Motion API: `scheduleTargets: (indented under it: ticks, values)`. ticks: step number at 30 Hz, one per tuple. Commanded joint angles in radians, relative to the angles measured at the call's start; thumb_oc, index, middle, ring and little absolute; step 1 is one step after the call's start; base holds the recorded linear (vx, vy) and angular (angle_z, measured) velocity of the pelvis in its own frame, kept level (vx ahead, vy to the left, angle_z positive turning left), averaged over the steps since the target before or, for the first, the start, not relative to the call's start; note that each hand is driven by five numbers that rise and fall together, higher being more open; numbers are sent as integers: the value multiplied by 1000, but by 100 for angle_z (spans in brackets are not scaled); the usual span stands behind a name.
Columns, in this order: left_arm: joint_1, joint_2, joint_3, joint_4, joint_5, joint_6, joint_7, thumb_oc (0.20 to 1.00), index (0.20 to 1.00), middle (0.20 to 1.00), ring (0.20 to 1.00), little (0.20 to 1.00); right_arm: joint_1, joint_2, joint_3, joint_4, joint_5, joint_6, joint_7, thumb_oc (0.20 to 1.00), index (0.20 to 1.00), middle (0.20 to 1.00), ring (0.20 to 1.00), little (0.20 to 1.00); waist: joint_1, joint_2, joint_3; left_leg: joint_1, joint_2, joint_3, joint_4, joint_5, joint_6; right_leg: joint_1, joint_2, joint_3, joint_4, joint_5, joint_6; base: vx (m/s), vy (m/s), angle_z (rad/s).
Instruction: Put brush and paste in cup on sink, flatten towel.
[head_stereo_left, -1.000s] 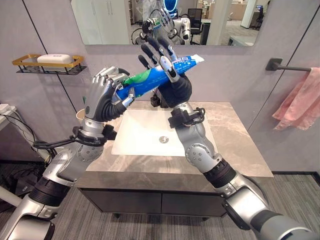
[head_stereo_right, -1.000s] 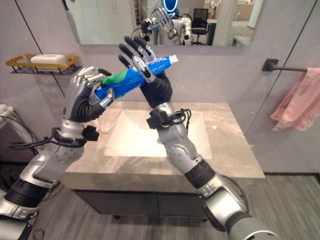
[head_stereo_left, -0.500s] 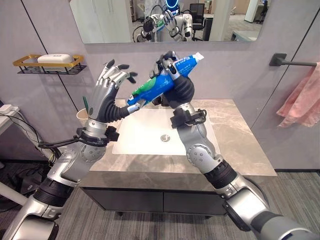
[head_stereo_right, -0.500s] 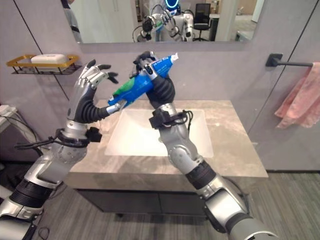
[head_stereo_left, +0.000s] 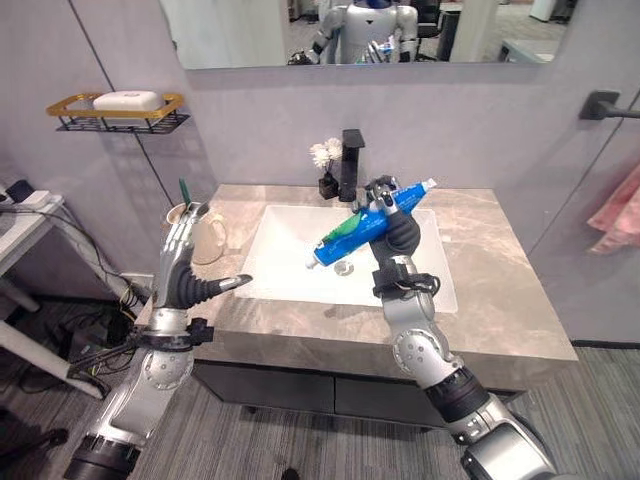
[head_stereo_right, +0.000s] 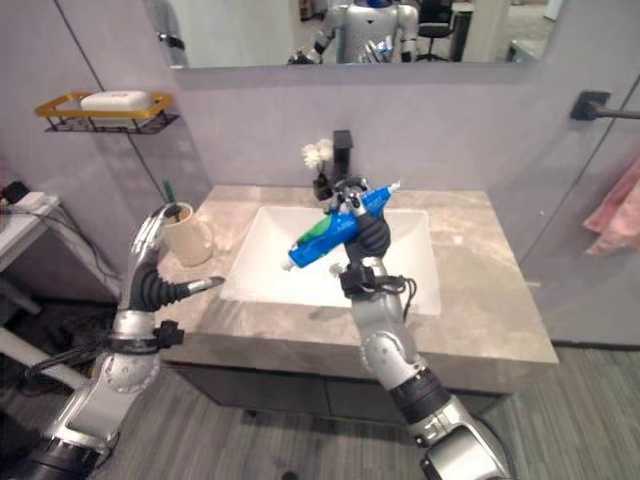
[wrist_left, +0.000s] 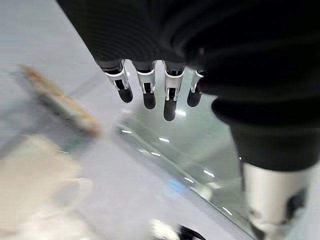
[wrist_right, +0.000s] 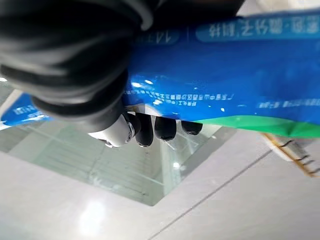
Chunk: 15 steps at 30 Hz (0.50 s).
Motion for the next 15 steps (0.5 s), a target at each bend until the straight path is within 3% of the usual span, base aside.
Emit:
scheduleTargets:
  ticks: [1, 4, 7, 9, 10, 11, 12, 14, 15]
  values:
    - [-14, -6, 72, 62, -236, -71, 3, 1000, 1000, 1000, 1000, 1000, -46, 22, -61, -110, -67, -40, 10, 200, 200, 200, 200, 200, 15, -61, -5, 63, 35, -35, 4, -11, -38, -99, -20, 38, 55, 102, 1, -31, -66, 36]
    - [-6, -7, 73, 84, -242, -66, -5, 1000, 1000, 1000, 1000, 1000, -45, 13, -68, -117, -67, -40, 12, 200, 200, 200, 200, 200, 16, -59, 0, 58, 34, -43, 4, -7, -39, -101, -19, 28, 55, 99, -1, -13, -43, 30]
    - [26, -72, 122, 187, -365, -82, -8, 1000, 1000, 1000, 1000, 1000, -48, -20, -75, -148, -103, -42, 7, 200, 200, 200, 200, 200, 36, -60, 50, -32, 13, -70, 162, -19, -46, -111, -45, 9, 73, 95, -7, -84, -44, 13]
    - [23, -78, 126, 198, -362, -76, -4, 1000, 1000, 1000, 1000, 1000, -47, -22, -82, -151, -107, -47, -1, 200, 200, 200, 200, 200, 35, -59, 52, -45, 25, -71, 154, 2, -59, -111, -49, -4, 72, 94, -8, -38, 39, 35]
    - [21, -89, 131, 220, -367, -75, 0, 1000, 1000, 1000, 1000, 1000, -40, -32, -107, -155, -105, -60, -13, 200, 200, 200, 200, 200, 34, -60, 54, -73, 69, -61, 109, 48, -79, -104, -62, -31, 67, 92, 0, -1, 66, 44]
    - [21, -89, 130, 221, -367, -75, 0, 1000, 1000, 1000, 1000, 1000, -39, -32, -108, -156, -106, -60, -13, 200, 200, 200, 200, 200, 33, -60, 54, -72, 68, -63, 106, 50, -79, -104, -63, -33, 67, 92, 0, 40, 146, 38]
    - [25, -92, 145, 243, -373, -84, 15, 1000, 1000, 1000, 1000, 1000, -39, -41, -123, -159, -110, -69, -20, 200, 200, 200, 200, 200, 28, -60, 50, -90, 105, -67, 56, 84, -86, -106, -74, -31, 72, 87, 11, 44, 77, 26]
    - [24, -92, 144, 244, -374, -84, 15, 1000, 1000, 1000, 1000, 1000, -39, -41, -123, -159, -111, -69, -20, 200, 200, 200, 200, 200, 27, -60, 49, -89, 105, -67, 52, 87, -86, -108, -74, -31, 74, 86, 10, 107, 149, 27]
    - [-4, -115, 174, 371, -431, -86, 66, 1000, 1000, 1000, 1000, 1000, -48, -58, -134, -157, -124, -81, -45, 200, 200, 200, 200, 200, 9, -42, 38, -128, 197, 10, 4, 165, -115, -101, -84, -18, 92, 64, 23, 222, 287, 19]
